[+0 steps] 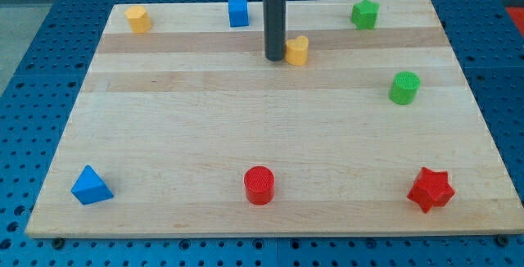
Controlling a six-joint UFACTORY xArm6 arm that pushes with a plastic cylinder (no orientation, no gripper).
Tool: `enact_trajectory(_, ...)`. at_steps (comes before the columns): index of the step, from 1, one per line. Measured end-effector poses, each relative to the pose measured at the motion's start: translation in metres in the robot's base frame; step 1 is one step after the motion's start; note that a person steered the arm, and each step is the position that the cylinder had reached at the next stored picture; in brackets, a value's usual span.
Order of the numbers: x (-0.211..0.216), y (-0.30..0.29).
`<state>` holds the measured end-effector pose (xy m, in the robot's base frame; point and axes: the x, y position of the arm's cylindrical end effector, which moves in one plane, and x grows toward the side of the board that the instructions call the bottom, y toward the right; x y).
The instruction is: Move yellow heart closer to green star
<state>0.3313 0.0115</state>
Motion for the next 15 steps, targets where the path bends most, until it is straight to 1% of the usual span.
enact_trajectory(1,-0.003,0.015)
enact_trajectory(3,0.012,0.01)
enact_trajectory(4,0.011,0.011)
enact_trajectory(6,0.011,0.065)
enact_trajectory(7,0.008,0.08)
enact_trajectory(8,0.001,0.085)
enact_trajectory(9,-0.001,0.075)
enact_trajectory(10,-0.003,0.047)
enact_trajectory(11,-0.009,0.033)
enact_trajectory(13,-0.036,0.07)
enact_trajectory(15,-0.041,0.072)
